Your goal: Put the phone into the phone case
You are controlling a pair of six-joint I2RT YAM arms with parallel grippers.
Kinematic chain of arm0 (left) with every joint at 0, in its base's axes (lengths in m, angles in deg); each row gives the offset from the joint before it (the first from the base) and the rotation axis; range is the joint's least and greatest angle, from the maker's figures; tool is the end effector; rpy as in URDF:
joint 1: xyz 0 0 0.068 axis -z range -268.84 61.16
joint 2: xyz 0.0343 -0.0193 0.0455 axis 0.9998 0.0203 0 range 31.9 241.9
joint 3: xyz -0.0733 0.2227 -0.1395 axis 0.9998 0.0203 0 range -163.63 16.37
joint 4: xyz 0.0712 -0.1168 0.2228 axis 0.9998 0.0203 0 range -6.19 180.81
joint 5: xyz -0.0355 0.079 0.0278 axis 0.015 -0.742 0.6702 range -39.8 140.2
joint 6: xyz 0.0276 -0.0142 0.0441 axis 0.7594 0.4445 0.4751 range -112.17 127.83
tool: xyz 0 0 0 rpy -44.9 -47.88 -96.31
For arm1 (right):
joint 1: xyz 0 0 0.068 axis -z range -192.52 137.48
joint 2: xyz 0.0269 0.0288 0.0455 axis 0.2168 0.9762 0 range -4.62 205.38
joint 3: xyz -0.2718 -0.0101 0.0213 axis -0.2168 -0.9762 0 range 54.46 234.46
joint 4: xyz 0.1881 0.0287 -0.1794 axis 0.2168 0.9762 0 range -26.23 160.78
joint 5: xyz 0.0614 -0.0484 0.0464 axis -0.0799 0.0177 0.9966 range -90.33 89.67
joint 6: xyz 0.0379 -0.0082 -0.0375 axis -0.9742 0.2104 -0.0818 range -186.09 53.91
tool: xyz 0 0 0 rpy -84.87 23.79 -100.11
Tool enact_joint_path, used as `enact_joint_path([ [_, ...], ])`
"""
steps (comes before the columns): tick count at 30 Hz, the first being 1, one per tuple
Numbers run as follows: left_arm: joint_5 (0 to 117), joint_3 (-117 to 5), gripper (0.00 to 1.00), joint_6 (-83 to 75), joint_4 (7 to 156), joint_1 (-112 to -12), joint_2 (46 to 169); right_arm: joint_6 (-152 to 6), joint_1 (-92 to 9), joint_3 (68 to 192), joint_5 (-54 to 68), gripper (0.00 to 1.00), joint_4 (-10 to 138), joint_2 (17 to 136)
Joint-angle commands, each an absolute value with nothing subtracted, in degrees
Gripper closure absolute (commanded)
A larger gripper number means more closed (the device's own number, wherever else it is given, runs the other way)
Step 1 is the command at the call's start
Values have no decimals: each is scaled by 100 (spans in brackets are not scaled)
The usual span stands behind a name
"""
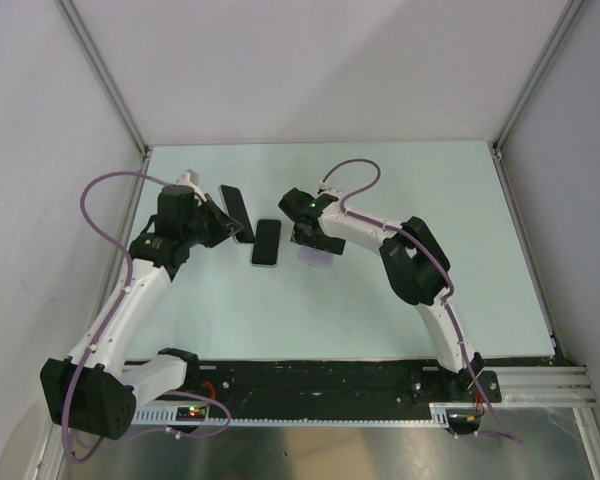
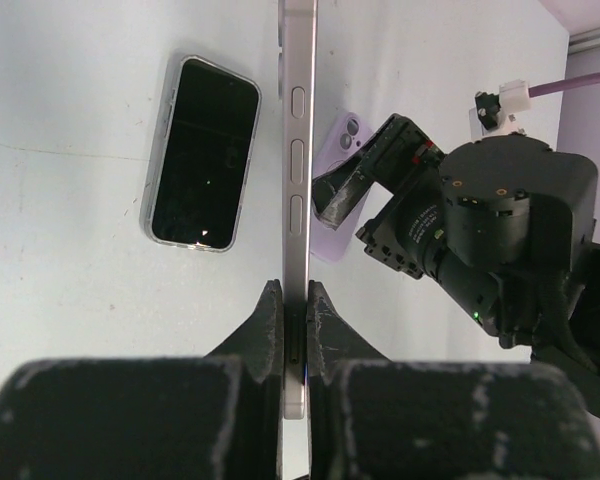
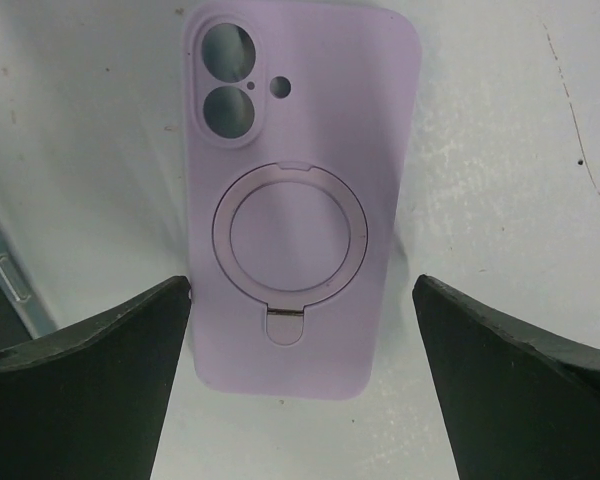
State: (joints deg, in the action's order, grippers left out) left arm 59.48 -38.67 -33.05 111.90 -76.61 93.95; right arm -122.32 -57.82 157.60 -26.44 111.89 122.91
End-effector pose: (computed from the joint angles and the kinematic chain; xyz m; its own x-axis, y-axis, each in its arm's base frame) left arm 0.2295 -0.0556 0.3137 -0.6459 -0.5211 -0.5579 -0.1122 0.7877 -0.6058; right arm 0.3351 0.3164 0.1752 -0.8262 0.2263 -0.5160 0.2545 0.9669 0.0165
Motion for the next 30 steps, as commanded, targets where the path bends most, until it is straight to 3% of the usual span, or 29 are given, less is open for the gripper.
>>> enact_joint_path([
  [1,6066,-3834,100,-3166,10918,-7726,9185,-12395,-5804,16009,-2799,0,11271,12439],
  [13,6098,-3793,100,-3202,10907,-7730,9278,-12377,-5804,15428,-2396,6,10796,12344],
  [18,6115,-3772,100,-3215,10877,-7726,9314,-12275,-5782,15026,-2187,21,10447,12173],
  [23,6220,-3657,100,-3233,10846,-7726,9424,-11869,-5543,13820,-1119,39,9038,11435],
  [30,6138,-3470,100,-3392,10629,-7465,9867,-11480,-5037,12502,542,40,7344,10712],
])
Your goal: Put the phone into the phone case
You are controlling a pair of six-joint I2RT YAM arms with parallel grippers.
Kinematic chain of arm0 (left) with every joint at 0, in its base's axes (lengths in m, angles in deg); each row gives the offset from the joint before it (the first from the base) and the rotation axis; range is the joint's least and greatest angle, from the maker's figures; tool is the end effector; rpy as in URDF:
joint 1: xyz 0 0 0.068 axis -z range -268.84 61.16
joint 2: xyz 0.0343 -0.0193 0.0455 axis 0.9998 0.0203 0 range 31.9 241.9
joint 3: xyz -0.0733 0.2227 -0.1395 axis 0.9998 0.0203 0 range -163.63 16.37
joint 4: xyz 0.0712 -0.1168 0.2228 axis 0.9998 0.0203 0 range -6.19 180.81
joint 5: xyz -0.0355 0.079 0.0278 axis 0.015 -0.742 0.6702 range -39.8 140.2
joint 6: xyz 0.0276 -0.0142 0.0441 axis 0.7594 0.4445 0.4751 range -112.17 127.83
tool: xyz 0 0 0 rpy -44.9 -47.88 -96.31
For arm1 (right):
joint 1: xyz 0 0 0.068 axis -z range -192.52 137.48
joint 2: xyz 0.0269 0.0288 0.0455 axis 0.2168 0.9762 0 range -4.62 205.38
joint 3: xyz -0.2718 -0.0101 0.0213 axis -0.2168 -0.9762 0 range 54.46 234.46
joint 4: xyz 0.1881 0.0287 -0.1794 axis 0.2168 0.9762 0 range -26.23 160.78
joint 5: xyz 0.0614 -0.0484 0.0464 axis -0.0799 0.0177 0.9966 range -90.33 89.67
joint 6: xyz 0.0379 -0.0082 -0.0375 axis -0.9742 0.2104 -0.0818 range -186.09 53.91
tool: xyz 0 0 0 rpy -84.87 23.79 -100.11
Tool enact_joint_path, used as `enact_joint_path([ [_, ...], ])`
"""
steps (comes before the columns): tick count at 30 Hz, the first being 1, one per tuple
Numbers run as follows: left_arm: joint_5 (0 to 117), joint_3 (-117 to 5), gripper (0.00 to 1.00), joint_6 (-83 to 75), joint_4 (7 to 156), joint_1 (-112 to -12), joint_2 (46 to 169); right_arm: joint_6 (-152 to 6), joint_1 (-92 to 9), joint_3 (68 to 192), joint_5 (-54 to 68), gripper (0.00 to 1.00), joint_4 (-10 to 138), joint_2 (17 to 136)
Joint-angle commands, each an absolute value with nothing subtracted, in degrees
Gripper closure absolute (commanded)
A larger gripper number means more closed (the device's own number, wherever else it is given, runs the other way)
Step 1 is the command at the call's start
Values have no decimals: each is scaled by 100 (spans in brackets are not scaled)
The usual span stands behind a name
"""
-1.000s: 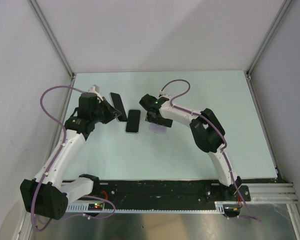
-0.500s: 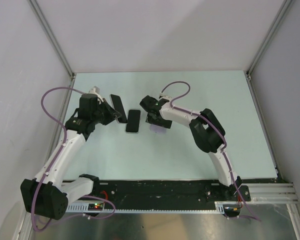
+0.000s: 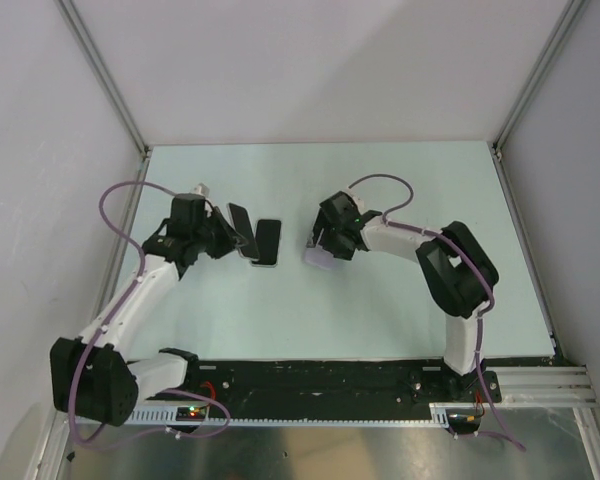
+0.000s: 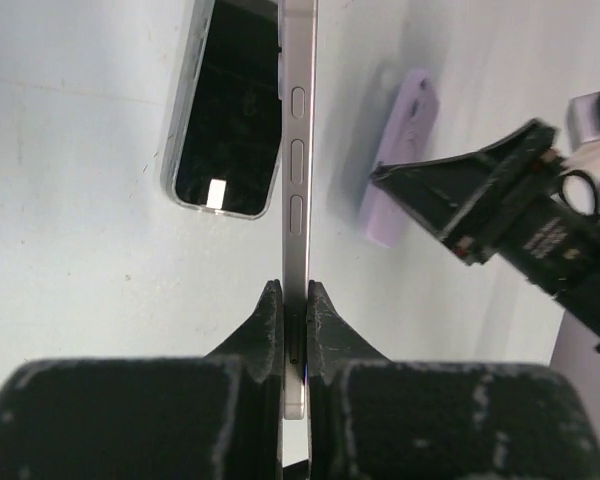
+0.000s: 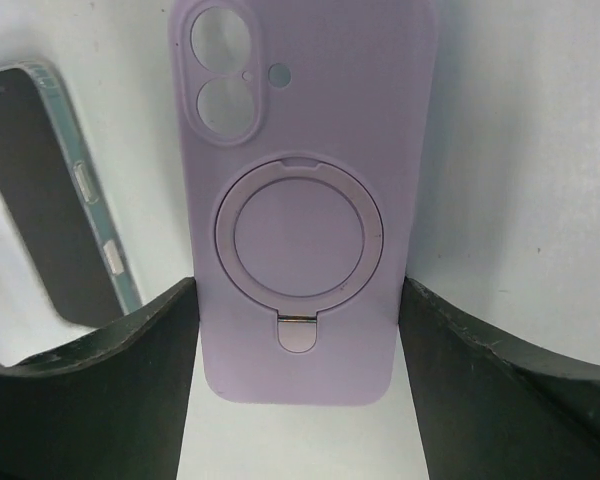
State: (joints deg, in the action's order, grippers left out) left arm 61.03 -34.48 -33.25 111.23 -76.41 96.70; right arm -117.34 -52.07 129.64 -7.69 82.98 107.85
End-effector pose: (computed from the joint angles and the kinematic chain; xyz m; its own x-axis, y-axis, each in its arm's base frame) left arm 0.2345 -0.0585 0.2796 -0.7158 -0.5033 -0.4841 -0.1610 0.7935 -0.5869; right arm 0.3210 0.2592 0.1656 -0.8524 0.2991 -0.4289 0.1402 0.9210 0.3636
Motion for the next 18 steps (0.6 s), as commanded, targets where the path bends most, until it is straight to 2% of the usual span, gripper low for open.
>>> enact_joint_path([
  [1,6036,-3500,100,-3405,10621,-7361,9965,-11471,-5004,12450,694,40,7252,10702],
  [10,5591,-4205,100,-3571,10376,-6648,11585,-11663,-4599,11833,1793,39,6238,10612],
  [18,5791,-5114,100,-3849,9977,-6417,12949,-11925,-4334,11382,2515,36,5474,10592],
])
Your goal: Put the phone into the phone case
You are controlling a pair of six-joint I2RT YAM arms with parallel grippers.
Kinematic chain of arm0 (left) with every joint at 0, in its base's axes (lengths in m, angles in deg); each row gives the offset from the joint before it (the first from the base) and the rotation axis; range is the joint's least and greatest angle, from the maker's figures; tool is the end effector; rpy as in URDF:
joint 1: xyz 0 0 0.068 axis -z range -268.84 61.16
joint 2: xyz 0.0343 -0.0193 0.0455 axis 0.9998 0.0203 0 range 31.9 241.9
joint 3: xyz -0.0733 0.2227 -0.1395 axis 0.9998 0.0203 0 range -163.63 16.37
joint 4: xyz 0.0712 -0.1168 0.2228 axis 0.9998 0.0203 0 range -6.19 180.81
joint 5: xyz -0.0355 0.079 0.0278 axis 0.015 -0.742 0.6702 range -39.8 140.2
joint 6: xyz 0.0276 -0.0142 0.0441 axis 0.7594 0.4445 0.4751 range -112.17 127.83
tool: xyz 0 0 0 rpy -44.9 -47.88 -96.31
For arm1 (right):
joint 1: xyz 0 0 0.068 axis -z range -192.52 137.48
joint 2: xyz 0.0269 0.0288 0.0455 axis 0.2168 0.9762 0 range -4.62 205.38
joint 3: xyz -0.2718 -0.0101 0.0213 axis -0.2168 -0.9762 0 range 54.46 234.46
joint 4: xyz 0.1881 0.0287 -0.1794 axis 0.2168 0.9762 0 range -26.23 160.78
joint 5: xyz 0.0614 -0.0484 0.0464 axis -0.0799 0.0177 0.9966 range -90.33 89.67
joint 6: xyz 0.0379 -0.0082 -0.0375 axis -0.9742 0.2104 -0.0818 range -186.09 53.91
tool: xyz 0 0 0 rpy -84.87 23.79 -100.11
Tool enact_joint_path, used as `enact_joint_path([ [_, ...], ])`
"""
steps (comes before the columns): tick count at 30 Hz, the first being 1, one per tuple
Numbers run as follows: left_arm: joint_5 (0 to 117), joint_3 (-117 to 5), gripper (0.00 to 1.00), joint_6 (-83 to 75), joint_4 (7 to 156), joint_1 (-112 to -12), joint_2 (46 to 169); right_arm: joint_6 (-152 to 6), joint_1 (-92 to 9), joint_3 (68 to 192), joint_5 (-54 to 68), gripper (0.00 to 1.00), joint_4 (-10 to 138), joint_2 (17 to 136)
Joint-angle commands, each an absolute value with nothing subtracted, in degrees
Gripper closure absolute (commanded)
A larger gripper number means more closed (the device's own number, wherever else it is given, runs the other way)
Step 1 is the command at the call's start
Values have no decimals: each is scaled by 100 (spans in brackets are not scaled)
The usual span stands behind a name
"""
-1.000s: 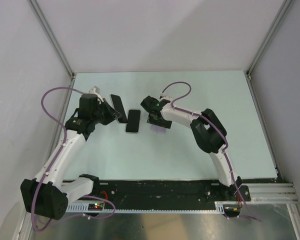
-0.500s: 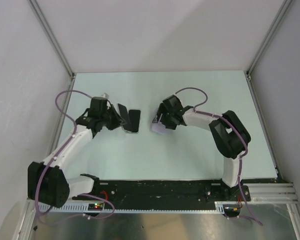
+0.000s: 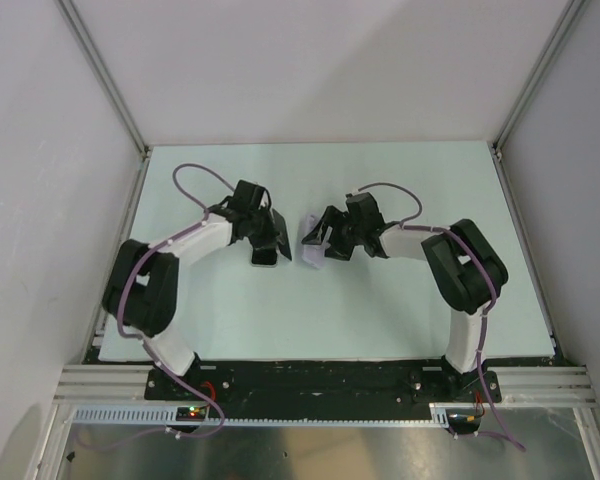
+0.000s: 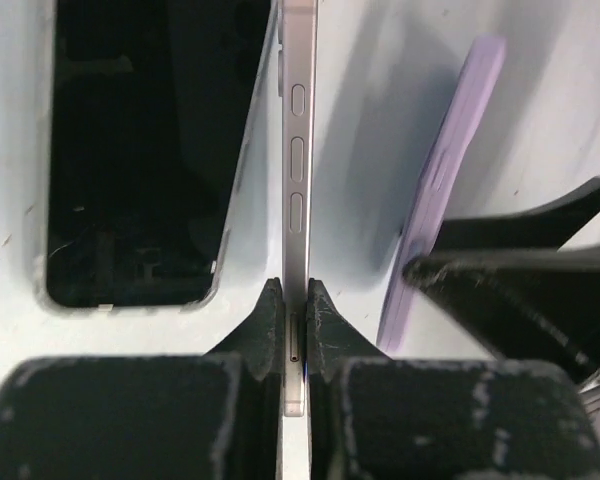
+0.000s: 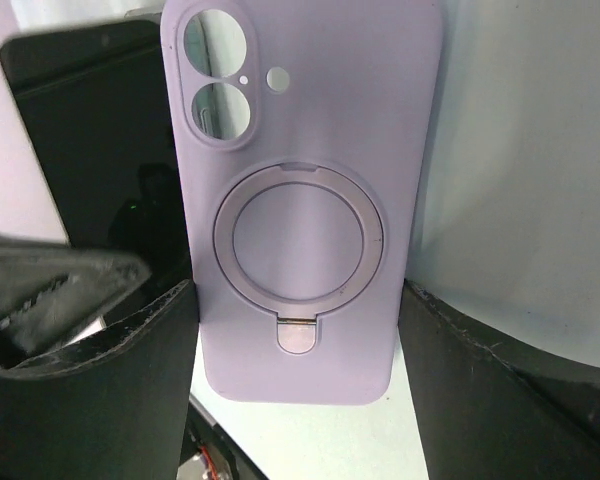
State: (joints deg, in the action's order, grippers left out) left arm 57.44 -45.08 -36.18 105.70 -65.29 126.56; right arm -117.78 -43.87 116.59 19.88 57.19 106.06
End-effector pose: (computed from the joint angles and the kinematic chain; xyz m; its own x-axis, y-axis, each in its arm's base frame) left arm 0.3116 -0.1407 0.2030 -0.8619 -0.3764 -0.3397 -0.1898 0.8609 -0.4721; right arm 0.3354 0.2188 0.1447 -0.9092 0.3083 -0.2798 0.0093 0.6870 0.7266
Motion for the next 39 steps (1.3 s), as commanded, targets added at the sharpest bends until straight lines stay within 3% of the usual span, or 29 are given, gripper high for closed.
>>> enact_joint_path([
  [1,5806,-5210,100,-3875,9952,-6385,13062,-11952,-4322,11345,2577,35,5394,10589],
  [15,5905,-5794,100,-4072,9837,-5944,13497,-12069,-4068,11063,2856,2,4897,10219],
  [32,5976,-6128,100,-4339,9796,-5480,13425,-13049,-3620,10842,3111,1,3635,10277],
  [39,6654,-6331,100,-4348,9800,-5398,13624,-13148,-3384,10595,3784,1,2496,10587],
])
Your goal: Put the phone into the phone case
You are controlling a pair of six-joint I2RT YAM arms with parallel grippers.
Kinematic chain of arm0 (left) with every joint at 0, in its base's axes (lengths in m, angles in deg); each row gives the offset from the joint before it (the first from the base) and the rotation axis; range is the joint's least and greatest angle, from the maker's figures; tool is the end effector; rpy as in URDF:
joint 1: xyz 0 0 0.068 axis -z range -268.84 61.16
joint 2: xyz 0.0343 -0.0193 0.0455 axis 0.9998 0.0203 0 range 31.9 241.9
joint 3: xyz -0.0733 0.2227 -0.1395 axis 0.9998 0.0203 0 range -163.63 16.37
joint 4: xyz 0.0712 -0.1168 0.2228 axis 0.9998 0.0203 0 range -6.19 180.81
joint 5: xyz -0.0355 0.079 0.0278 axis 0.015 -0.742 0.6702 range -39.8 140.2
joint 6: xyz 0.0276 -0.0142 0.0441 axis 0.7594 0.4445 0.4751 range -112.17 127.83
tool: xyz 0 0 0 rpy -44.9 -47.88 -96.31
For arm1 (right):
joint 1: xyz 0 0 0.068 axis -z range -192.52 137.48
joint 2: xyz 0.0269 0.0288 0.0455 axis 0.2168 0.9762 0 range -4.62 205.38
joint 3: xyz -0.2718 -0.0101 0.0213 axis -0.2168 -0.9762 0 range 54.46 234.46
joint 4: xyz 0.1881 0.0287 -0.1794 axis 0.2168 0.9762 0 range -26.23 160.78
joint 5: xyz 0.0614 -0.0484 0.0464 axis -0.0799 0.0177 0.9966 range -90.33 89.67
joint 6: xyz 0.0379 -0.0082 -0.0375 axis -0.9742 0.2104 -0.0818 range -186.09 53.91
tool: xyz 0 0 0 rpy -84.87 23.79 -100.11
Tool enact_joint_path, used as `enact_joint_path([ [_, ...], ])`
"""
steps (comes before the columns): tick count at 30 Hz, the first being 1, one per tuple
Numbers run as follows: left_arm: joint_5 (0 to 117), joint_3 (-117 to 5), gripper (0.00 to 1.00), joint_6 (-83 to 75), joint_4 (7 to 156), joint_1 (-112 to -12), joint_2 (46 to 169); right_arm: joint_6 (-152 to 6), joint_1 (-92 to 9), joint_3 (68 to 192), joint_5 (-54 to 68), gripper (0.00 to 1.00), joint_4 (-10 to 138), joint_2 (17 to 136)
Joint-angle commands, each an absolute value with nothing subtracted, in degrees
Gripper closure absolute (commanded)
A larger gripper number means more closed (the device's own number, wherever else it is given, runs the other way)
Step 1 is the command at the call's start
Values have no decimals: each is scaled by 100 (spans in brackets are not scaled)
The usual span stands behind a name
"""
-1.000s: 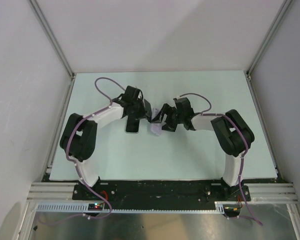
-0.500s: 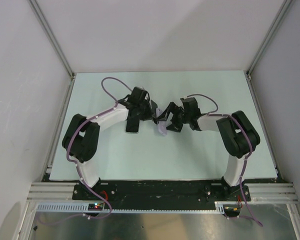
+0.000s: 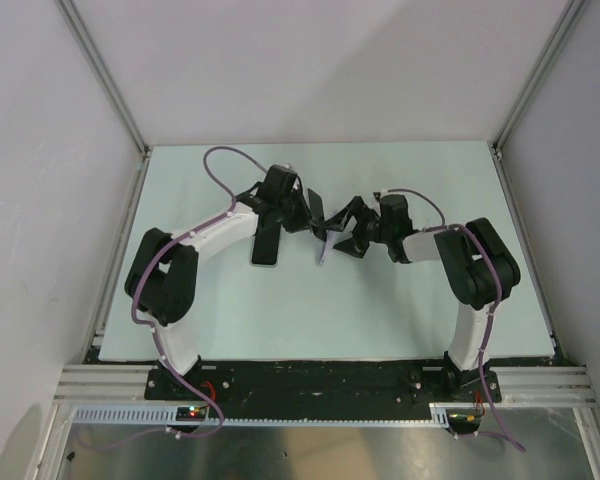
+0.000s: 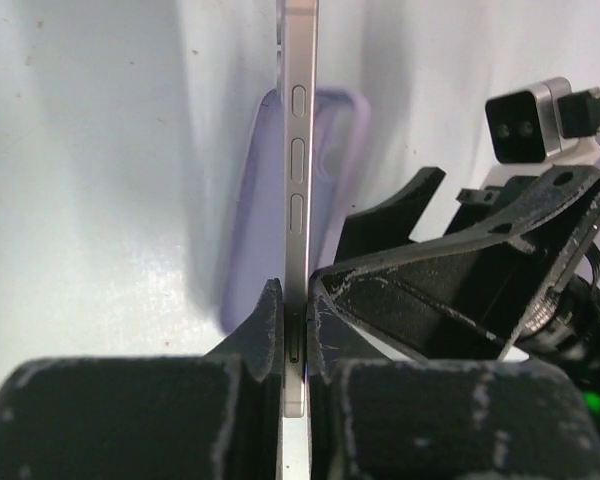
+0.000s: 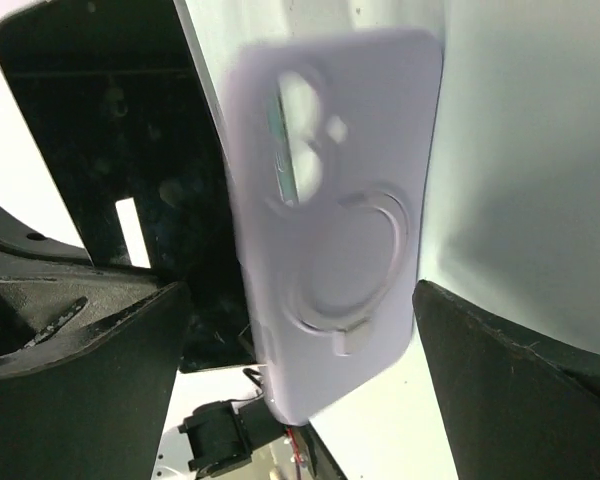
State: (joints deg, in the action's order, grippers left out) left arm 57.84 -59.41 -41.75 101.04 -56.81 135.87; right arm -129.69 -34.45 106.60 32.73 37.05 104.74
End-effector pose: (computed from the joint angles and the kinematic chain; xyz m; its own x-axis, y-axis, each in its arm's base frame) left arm 0.3407 -0.2187 0.2291 -0.8518 -0.3573 -0.3830 -0.0677 0.8002 -0.5960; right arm 0.3454 0.1600 0.1363 -0.8802 0.4548 -0.1353 0.0885 0.4374 0.8949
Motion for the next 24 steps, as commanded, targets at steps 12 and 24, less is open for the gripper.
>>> enact_joint_path([
  [12,6587,-6127,100,-4435,9794,-5245,13395,-12155,-3233,10148,3029,1,3962,9868],
  [24,6071,-5249,100,-4157,9803,-5458,12349,-11033,-3482,11652,923,11,7298,10121],
])
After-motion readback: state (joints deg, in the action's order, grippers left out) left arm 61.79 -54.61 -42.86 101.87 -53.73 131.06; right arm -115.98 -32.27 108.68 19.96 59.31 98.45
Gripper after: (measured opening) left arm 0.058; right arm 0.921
